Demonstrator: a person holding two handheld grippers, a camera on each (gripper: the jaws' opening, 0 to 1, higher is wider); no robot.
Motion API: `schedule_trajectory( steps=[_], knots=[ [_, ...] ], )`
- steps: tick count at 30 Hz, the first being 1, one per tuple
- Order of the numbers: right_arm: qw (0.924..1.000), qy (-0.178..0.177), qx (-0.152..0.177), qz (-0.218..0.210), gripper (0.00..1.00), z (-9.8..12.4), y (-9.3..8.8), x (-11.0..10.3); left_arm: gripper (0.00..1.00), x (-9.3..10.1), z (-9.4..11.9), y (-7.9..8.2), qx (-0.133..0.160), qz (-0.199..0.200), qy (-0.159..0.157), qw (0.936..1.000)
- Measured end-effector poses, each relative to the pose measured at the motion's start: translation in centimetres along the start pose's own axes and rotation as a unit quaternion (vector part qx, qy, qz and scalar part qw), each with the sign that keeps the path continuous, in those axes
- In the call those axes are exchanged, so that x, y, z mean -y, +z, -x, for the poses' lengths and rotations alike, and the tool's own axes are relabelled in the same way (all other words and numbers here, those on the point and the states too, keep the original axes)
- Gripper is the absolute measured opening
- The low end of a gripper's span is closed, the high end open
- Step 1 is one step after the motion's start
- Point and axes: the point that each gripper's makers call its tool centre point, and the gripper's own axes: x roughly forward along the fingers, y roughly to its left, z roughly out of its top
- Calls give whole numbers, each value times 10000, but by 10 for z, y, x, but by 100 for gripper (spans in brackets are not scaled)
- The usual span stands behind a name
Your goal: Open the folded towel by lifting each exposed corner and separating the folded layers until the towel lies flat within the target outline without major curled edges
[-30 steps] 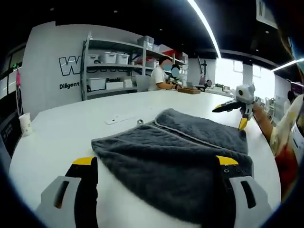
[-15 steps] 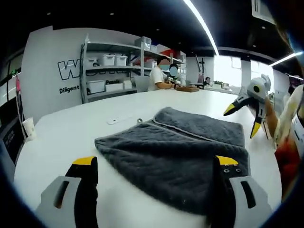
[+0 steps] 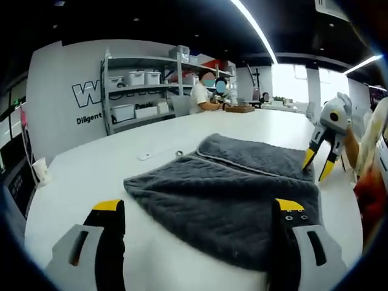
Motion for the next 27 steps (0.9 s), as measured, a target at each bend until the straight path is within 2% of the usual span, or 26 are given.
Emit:
schedule_trajectory(
  steps=[3,7,11,15,17,22,27],
  knots=[
    [10000,36,-59,-57,25,-2,-4,0,99,-4,1,-1,-20,30,84,10000],
    [9999,0,-136,-96,16,-4,-10,2,98,-8,1,-3,-44,68,148,9999],
    [9999,45,-86,-66,15,-4,-10,2,98,-7,1,-4,-67,48,145,9999],
    [9996,147,29,-228,11,-2,-8,1,98,-8,1,-6,-103,56,170,9998],
    [9984,203,208,-475,8,1,-6,4,97,-10,0,-9,-160,85,190,9997],
    [9966,286,377,-681,6,4,-6,5,97,-11,0,-12,-217,104,190,9995],
    [9905,463,516,-1191,6,5,-5,5,97,-10,-1,-14,-258,107,182,9994]
  ],
)
